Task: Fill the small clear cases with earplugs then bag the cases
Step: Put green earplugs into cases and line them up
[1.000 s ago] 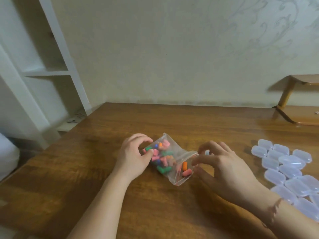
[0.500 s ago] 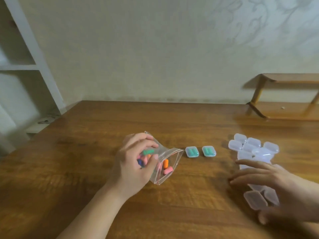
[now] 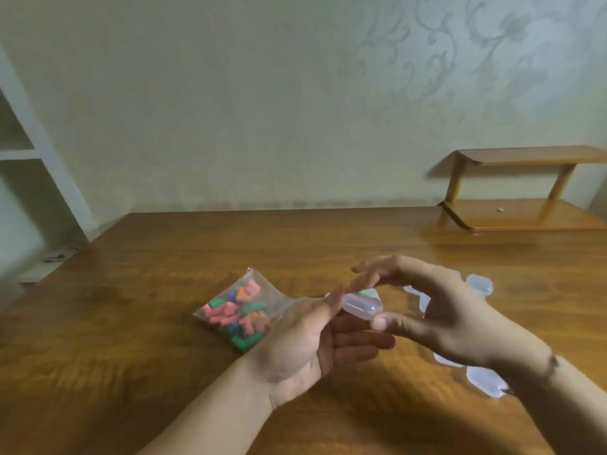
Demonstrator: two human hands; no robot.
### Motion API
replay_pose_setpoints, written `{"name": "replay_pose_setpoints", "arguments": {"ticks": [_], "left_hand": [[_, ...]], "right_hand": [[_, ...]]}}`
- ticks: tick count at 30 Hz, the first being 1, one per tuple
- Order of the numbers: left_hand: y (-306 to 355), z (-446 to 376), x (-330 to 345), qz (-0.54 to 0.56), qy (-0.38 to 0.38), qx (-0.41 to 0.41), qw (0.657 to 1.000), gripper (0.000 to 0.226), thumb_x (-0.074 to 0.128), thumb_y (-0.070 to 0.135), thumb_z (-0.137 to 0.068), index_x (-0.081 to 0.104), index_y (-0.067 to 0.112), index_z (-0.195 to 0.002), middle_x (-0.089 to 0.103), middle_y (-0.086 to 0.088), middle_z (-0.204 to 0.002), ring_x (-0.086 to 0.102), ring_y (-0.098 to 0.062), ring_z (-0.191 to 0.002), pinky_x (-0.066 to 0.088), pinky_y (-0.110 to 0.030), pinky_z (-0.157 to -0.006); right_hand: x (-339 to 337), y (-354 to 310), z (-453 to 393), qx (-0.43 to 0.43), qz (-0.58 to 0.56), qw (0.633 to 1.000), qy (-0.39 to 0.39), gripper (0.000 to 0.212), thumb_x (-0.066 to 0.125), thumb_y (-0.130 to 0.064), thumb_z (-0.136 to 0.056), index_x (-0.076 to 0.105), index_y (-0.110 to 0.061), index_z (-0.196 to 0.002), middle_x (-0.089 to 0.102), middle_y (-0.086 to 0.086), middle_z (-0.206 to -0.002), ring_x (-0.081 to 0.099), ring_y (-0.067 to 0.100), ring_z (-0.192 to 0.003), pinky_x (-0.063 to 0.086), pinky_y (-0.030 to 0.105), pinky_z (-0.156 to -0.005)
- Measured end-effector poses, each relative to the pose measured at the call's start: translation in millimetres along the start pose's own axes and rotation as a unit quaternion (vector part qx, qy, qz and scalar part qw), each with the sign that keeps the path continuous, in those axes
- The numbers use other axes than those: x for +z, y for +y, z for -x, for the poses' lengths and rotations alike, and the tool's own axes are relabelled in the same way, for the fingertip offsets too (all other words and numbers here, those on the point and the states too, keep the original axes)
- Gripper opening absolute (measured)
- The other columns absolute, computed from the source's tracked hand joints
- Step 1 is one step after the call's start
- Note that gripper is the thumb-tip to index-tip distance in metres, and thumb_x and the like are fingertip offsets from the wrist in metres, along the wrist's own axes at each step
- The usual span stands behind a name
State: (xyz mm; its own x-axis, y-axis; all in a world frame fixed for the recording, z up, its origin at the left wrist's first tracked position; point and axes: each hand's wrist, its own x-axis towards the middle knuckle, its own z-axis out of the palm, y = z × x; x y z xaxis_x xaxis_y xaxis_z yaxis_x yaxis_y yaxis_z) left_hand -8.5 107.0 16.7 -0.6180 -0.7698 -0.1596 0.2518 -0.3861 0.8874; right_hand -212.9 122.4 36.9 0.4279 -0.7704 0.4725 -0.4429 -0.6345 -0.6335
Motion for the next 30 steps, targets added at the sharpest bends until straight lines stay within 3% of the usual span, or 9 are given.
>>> {"name": "replay_pose_setpoints", "arguments": {"ticks": [3,6,8,11,14,17,22,27,30], "left_hand": [[-4,2,-5,0.143,0.009,0.037,0.989,0.033,0.057,0.024,-0.086,0.078,0.004,-0.102,0.071,-0.025,-0.109,0.074,-0.026,-0.084,0.063,-0.033,-0.07],[-11,3,-12,0.188,0.034,0.058,0.98,0.028,0.063,0.02,-0.084,0.077,-0.001,-0.095,0.07,-0.028,-0.105,0.074,-0.03,-0.082,0.062,-0.035,-0.064],[-13,3,-13,0.182,0.038,0.074,0.98,0.028,0.078,0.023,-0.077,0.077,0.0,-0.094,0.069,-0.027,-0.104,0.073,-0.032,-0.088,0.062,-0.037,-0.066],[-14,2,-13,0.175,0.031,0.092,0.98,0.049,0.096,0.02,-0.053,0.076,0.003,-0.095,0.069,-0.028,-0.107,0.072,-0.036,-0.096,0.061,-0.038,-0.07],[-17,-1,-13,0.173,0.034,0.103,0.979,0.051,0.098,0.015,-0.049,0.076,0.005,-0.094,0.067,-0.031,-0.113,0.07,-0.039,-0.101,0.062,-0.041,-0.074],[-20,-4,-15,0.158,0.047,0.123,0.979,0.053,0.099,0.016,-0.048,0.076,0.008,-0.095,0.065,-0.032,-0.117,0.068,-0.039,-0.104,0.061,-0.04,-0.082],[-19,-4,-17,0.131,0.052,0.135,0.981,0.053,0.1,0.016,-0.045,0.076,0.01,-0.091,0.067,-0.031,-0.114,0.07,-0.035,-0.096,0.062,-0.035,-0.075],[-23,-4,-17,0.076,0.094,0.147,0.982,0.042,0.094,0.015,-0.052,0.077,0.014,-0.09,0.07,-0.026,-0.112,0.07,-0.035,-0.101,0.06,-0.037,-0.079],[-25,-5,-14,-0.01,0.155,0.182,0.971,0.042,0.09,0.015,-0.056,0.075,0.015,-0.095,0.073,-0.016,-0.106,0.069,-0.03,-0.106,0.059,-0.035,-0.08]], "right_hand": [[20,5,-5,-0.014,-0.018,0.999,0.025,0.024,0.074,-0.024,-0.083,0.067,-0.014,-0.104,0.068,-0.012,-0.117,0.051,0.008,-0.129,0.044,0.023,-0.101],[38,11,-3,-0.068,0.056,0.991,0.101,0.021,0.077,-0.014,-0.081,0.07,-0.009,-0.1,0.069,-0.013,-0.112,0.06,0.012,-0.116,0.051,0.028,-0.091],[48,12,0,-0.104,0.097,0.979,0.144,0.016,0.075,-0.013,-0.082,0.07,-0.008,-0.096,0.07,-0.01,-0.107,0.066,0.01,-0.1,0.053,0.026,-0.08],[55,14,5,-0.102,0.091,0.974,0.179,0.017,0.075,-0.013,-0.081,0.069,-0.01,-0.096,0.071,-0.011,-0.104,0.067,0.005,-0.086,0.052,0.02,-0.071],[55,17,8,-0.088,0.062,0.974,0.197,0.016,0.074,-0.012,-0.081,0.069,-0.01,-0.096,0.072,-0.012,-0.103,0.07,0.008,-0.083,0.056,0.027,-0.065],[57,21,8,-0.091,0.069,0.971,0.208,0.007,0.073,-0.01,-0.081,0.067,-0.008,-0.083,0.073,-0.008,-0.102,0.069,0.006,-0.08,0.056,0.027,-0.063],[62,22,6,-0.081,0.099,0.971,0.204,0.013,0.072,-0.022,-0.082,0.066,-0.011,-0.08,0.072,-0.008,-0.104,0.067,0.002,-0.081,0.055,0.026,-0.064],[58,17,5,-0.08,0.213,0.953,0.201,0.024,0.073,-0.039,-0.082,0.069,-0.016,-0.086,0.07,-0.011,-0.1,0.066,0.005,-0.081,0.055,0.026,-0.06],[60,14,3,-0.088,0.307,0.925,0.208,0.021,0.068,-0.036,-0.084,0.073,-0.018,-0.096,0.07,-0.006,-0.094,0.064,0.012,-0.078,0.051,0.021,-0.058]]}}
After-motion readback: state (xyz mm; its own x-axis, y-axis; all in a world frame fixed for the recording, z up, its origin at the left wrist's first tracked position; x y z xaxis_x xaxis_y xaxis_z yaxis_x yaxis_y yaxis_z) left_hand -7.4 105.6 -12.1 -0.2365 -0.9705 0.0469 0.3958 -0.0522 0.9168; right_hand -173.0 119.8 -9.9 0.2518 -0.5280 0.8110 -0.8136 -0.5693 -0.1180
